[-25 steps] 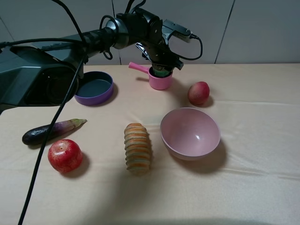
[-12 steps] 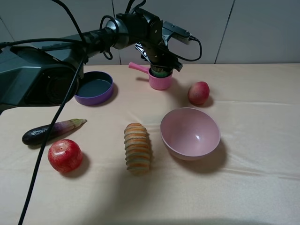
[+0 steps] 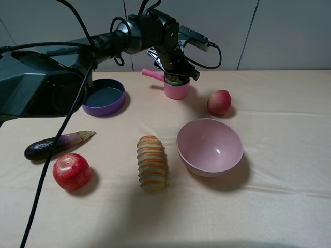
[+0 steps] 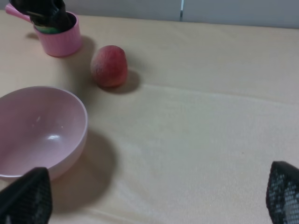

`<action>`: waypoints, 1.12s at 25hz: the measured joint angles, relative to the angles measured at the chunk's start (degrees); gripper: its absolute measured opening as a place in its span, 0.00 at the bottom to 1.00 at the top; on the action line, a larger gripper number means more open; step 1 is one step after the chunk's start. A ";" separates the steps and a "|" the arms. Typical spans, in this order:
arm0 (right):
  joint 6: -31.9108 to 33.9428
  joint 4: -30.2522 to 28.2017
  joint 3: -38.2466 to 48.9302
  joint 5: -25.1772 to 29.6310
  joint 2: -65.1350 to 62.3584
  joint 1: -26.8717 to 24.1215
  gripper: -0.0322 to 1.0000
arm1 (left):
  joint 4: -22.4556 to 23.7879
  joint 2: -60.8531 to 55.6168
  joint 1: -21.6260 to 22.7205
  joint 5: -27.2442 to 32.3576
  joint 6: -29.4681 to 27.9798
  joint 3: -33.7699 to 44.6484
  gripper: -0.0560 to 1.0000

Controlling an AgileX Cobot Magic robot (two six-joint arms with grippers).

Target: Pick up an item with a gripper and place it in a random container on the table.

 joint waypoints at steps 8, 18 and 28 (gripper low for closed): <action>0.00 0.00 0.00 0.00 0.00 0.00 0.70 | 0.13 0.00 0.00 0.01 0.45 0.00 0.76; 0.00 0.00 0.00 0.00 0.00 0.00 0.70 | 0.58 0.00 0.05 0.12 1.06 0.00 0.94; 0.00 0.00 0.00 0.00 0.00 0.00 0.70 | 0.58 0.00 0.05 0.29 1.91 0.00 0.95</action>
